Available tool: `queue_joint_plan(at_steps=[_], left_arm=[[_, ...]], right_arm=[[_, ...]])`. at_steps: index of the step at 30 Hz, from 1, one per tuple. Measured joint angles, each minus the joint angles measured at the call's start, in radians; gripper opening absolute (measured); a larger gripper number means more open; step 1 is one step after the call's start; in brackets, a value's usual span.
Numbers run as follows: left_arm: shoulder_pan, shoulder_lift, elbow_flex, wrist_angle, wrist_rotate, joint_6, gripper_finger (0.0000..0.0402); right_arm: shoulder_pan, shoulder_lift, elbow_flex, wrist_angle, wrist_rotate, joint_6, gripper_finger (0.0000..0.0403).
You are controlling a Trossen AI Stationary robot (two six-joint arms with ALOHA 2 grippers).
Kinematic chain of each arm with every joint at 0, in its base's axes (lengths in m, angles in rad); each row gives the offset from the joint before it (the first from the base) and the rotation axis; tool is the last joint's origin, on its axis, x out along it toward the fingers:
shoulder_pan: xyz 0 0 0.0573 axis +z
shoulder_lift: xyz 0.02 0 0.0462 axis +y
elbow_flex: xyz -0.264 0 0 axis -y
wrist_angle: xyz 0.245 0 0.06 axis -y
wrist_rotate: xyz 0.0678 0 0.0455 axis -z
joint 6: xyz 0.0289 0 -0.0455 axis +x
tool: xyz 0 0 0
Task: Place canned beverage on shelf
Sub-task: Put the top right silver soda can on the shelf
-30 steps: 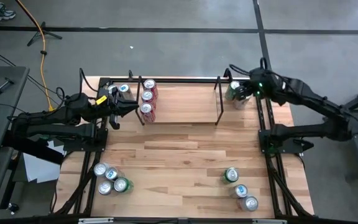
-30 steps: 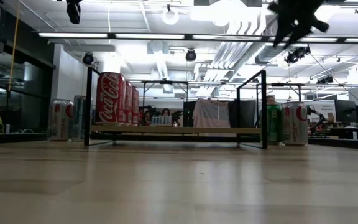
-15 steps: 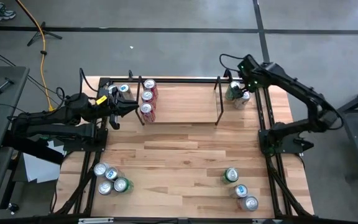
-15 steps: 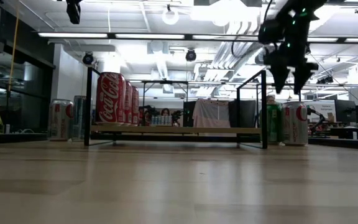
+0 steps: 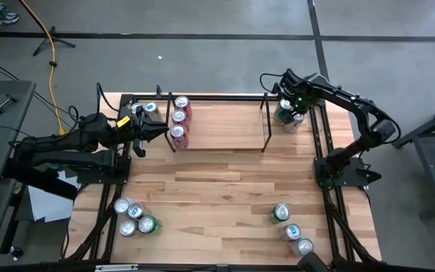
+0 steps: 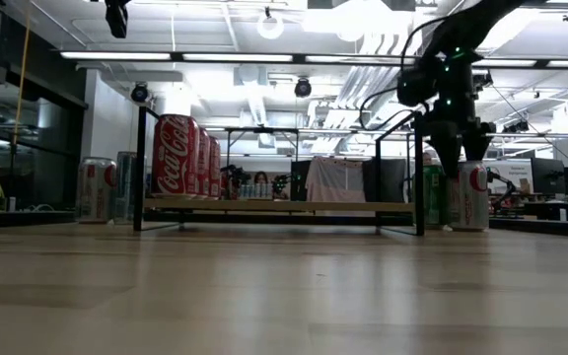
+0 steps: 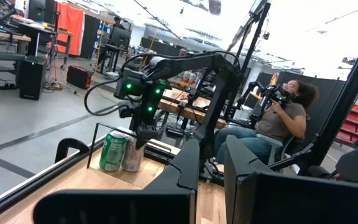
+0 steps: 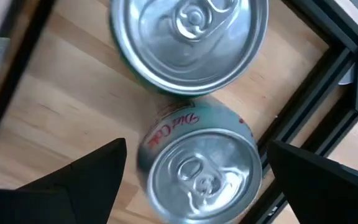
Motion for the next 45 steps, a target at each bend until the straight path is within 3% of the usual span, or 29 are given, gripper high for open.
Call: queue_joint_plan(at_steps=[5, 19, 29, 37, 45], left_arm=[[0.0, 0.0, 0.0, 0.0, 0.0, -0.017, 0.0], [0.0, 0.0, 0.0, 0.0, -0.001, -0.026, 0.0], [0.0, 0.0, 0.0, 0.0, -0.002, -0.027, 0.0], [0.0, 0.0, 0.0, 0.0, -0.002, -0.026, 0.0], [0.0, 0.0, 0.0, 0.0, -0.002, -0.026, 0.0]], right_arm=[[0.0, 0.026, 0.0, -0.007, -0.003, -0.051, 0.0375], [0.003, 0.015, 0.0, -0.072, 0.014, -0.45, 0.0375], [0.003, 0.015, 0.0, -0.03, 0.018, -0.486, 0.037], [0.003, 0.015, 0.0, -0.029, 0.066, -0.309, 0.0273], [0.006, 0.015, 0.001, -0.102, 0.049, 0.244, 0.0272]])
